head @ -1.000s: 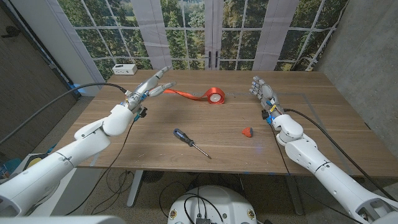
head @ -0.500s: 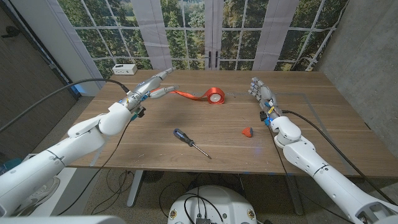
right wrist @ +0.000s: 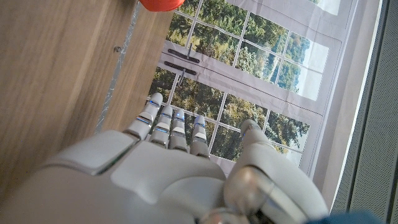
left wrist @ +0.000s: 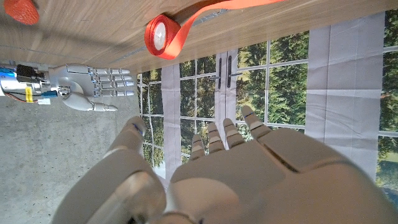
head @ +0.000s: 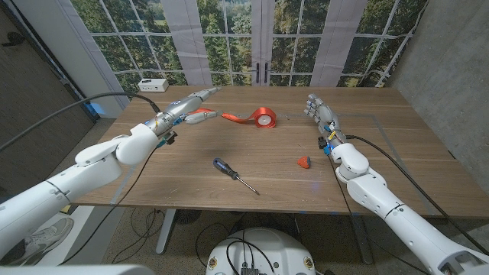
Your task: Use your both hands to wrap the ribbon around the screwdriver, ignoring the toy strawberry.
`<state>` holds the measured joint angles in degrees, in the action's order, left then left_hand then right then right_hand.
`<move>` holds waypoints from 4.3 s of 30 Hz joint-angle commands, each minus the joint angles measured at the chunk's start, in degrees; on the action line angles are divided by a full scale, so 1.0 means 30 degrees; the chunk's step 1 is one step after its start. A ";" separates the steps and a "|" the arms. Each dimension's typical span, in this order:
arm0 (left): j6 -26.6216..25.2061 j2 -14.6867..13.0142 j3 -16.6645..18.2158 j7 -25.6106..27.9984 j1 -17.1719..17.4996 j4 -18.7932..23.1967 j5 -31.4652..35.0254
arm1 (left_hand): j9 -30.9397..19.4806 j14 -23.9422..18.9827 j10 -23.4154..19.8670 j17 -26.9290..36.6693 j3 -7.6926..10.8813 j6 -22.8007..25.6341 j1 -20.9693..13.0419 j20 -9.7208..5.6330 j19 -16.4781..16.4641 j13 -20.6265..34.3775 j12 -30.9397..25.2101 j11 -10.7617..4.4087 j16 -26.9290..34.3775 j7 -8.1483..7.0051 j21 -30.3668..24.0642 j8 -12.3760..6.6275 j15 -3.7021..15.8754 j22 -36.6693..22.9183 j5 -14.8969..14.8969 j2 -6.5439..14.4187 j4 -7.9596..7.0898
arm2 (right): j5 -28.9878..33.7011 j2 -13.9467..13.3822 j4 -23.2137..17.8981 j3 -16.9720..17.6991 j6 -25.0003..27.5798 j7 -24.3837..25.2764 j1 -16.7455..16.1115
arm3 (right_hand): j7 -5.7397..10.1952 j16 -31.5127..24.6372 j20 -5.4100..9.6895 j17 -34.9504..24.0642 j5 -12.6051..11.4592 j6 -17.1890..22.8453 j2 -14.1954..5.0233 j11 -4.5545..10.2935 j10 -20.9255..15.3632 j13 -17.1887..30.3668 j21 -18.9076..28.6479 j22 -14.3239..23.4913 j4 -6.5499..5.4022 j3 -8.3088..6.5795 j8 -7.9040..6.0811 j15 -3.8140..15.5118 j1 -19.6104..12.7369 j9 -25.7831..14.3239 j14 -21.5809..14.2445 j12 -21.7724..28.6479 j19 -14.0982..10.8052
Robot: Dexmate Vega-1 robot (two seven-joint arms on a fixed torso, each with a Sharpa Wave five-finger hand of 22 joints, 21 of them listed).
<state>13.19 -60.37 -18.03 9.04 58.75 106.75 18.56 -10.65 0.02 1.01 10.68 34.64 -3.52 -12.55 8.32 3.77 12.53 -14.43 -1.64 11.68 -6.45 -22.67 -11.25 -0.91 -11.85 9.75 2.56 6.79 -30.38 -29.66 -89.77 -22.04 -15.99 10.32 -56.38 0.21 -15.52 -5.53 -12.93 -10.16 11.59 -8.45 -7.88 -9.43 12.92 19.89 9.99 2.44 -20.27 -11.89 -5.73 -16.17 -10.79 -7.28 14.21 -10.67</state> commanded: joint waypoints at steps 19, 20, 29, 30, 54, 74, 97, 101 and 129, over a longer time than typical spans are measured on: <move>-0.0779 -0.1931 0.0845 -0.1833 0.1211 0.2274 0.2046 | -0.0031 -0.0392 -0.0327 0.0005 -0.0058 0.0068 -0.0457 0.0433 -0.0066 -0.0044 -0.0102 -0.0027 0.0087 -0.0199 0.0018 -0.0055 -0.0051 -0.0045 0.0032 -0.0290 0.0421 | 0.0644 0.0206 -0.0952 -0.0016 -0.0055 0.1053 -0.0758 | -0.0012 -0.0157 -0.0075 -0.0090 0.0035 0.0176 0.0103 0.0100 -0.0263 0.0061 -0.0136 0.0104 0.0154 -0.0004 -0.0025 0.0039 -0.0089 -0.0027 -0.0272 0.0037 -0.0246; -0.0894 -0.1956 0.0926 -0.1728 0.1344 0.2378 0.2169 | -0.0030 -0.0378 -0.0322 0.0005 -0.0058 0.0048 -0.0485 0.0476 -0.0052 -0.0045 -0.0096 0.0005 0.0077 -0.0201 0.0026 -0.0049 -0.0062 -0.0043 0.0032 -0.0302 0.0448 | 0.0686 0.0191 -0.0990 -0.0023 0.0005 0.1099 -0.0760 | -0.0007 -0.0155 -0.0085 -0.0091 0.0035 0.0175 0.0102 0.0086 -0.0277 0.0061 -0.0139 0.0105 0.0155 -0.0004 -0.0022 0.0044 -0.0088 -0.0027 -0.0267 0.0040 -0.0247; -0.1698 -0.2319 0.0662 -0.2063 0.1386 0.3420 0.4441 | -0.0041 -0.0415 -0.0546 0.0001 -0.0020 0.0922 -0.1245 0.0324 -0.0188 -0.0071 -0.0101 -0.0078 0.0024 0.0420 0.0054 -0.0429 0.0091 0.0007 0.0059 -0.0599 0.0975 | 0.0705 0.0406 -0.0734 -0.0112 -0.0167 0.1022 -0.0639 | 0.0000 -0.0157 -0.0098 -0.0108 0.0036 0.0181 0.0095 0.0100 -0.0281 0.0063 -0.0178 0.0107 0.0164 0.0009 0.0003 0.0025 -0.0070 -0.0027 -0.0276 0.0018 -0.0264; -0.1741 -0.2308 0.0674 -0.2068 0.1403 0.3439 0.4473 | -0.0056 -0.0451 -0.0581 -0.0001 -0.0020 0.1354 -0.1428 0.0283 -0.0306 -0.0076 -0.0099 -0.0064 0.0022 0.0595 0.0031 -0.0588 0.0106 0.0020 0.0063 -0.0681 0.1046 | 0.0707 0.0407 -0.0732 -0.0111 -0.0170 0.1020 -0.0639 | 0.0000 -0.0156 -0.0092 -0.0109 0.0036 0.0176 0.0096 0.0109 -0.0291 0.0063 -0.0184 0.0107 0.0166 0.0011 0.0008 0.0034 -0.0069 -0.0027 -0.0274 0.0019 -0.0262; -0.2792 -0.3043 -0.0116 -0.5340 0.0594 0.5628 0.7801 | -0.0153 -0.2573 -0.3726 -0.0027 -0.0744 0.6609 -0.5231 0.0138 -0.1747 -0.0165 -0.0804 -0.0196 0.0372 0.2330 -0.0015 -0.2044 0.1118 0.0144 0.0593 -0.2930 0.1071 | 0.0550 0.0644 -0.0454 -0.0064 -0.0260 0.1179 -0.0754 | -0.0009 -0.0186 -0.0043 -0.0188 0.0055 0.0245 0.0059 0.0115 -0.0323 0.0076 -0.0280 0.0114 0.0084 0.0091 0.0050 0.0052 0.0112 -0.0030 -0.0323 -0.0034 -0.0366; -0.2343 -0.2378 -0.1583 -1.0472 -0.1669 0.5771 0.7238 | -0.0182 -0.4745 -0.5626 -0.0122 -0.1590 0.8347 -0.7111 -0.1044 -0.3073 -0.0222 -0.1086 -0.1167 0.0638 0.1739 -0.0303 -0.2102 0.2158 0.0118 0.1121 -0.3643 0.0933 | 0.0418 0.0662 -0.0200 -0.0103 -0.0101 0.1073 -0.0577 | -0.0044 -0.0208 -0.0032 -0.0258 0.0059 0.0346 0.0030 0.0152 -0.0356 0.0091 -0.0387 0.0121 -0.0013 0.0164 0.0067 0.0022 0.0292 -0.0035 -0.0359 -0.0080 -0.0423; -0.1516 -0.1214 -0.3413 -1.3198 -0.3469 0.4645 0.7164 | -0.0254 -0.6531 -0.6716 -0.0163 -0.2253 0.8091 -0.9399 -0.2919 -0.4800 -0.0232 -0.0985 -0.0798 0.0687 0.1687 -0.0787 -0.1428 0.2022 0.0128 0.1465 -0.3341 0.0883 | 0.0298 0.0803 0.0161 -0.0117 -0.0250 0.0995 -0.0467 | -0.0086 -0.0212 -0.0027 -0.0312 0.0061 0.0464 0.0015 0.0102 -0.0447 0.0111 -0.0492 0.0127 -0.0114 0.0222 0.0073 0.0042 0.0465 -0.0040 -0.0388 -0.0095 -0.0475; -0.1896 -0.1470 -0.3280 -1.1626 -0.2744 0.5124 0.9167 | -0.0288 -0.7588 -0.7716 -0.0155 -0.2527 0.9226 -1.0082 -0.3136 -0.5397 -0.0230 -0.1142 -0.1058 0.0859 0.1575 -0.0968 -0.1662 0.2324 0.0134 0.1291 -0.2973 0.0778 | 0.0247 0.0817 0.0121 -0.0095 -0.0233 0.1039 -0.0517 | -0.0107 -0.0206 -0.0036 -0.0310 0.0054 0.0482 0.0001 0.0127 -0.0446 0.0115 -0.0509 0.0128 -0.0120 0.0211 0.0075 0.0041 0.0472 -0.0041 -0.0397 -0.0104 -0.0491; -0.0782 -0.0845 -0.3836 -1.1344 -0.2611 0.3424 0.6607 | -0.0371 -0.8894 -0.8818 -0.0100 -0.3164 1.0148 -1.1255 -0.3067 -0.5544 -0.0145 -0.1118 -0.1232 0.0966 0.1458 -0.0977 -0.1608 0.2710 0.0113 0.1052 -0.2363 0.0657 | 0.0351 0.0688 -0.0138 -0.0203 0.0010 0.1093 -0.0631 | -0.0093 -0.0177 -0.0024 -0.0313 0.0045 0.0496 0.0017 0.0085 -0.0520 0.0131 -0.0629 0.0134 -0.0126 0.0210 0.0119 0.0017 0.0527 -0.0043 -0.0444 -0.0133 -0.0547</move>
<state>9.96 -63.55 -28.87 -25.77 50.74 118.63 39.90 -11.61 -25.97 -24.71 10.29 25.33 26.26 -45.51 -0.72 -12.20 11.87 -17.59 -5.04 14.21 -2.22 -25.45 -16.13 2.76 -11.47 13.21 -4.44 8.83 -29.49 -27.57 -90.07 -22.46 -16.27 13.56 -58.27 -0.31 -15.96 -5.73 -13.71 -10.16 12.69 -8.31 -7.58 -10.34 13.19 18.40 10.26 2.23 -19.66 -11.65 -5.83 -14.95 -10.79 -7.99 13.98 -11.68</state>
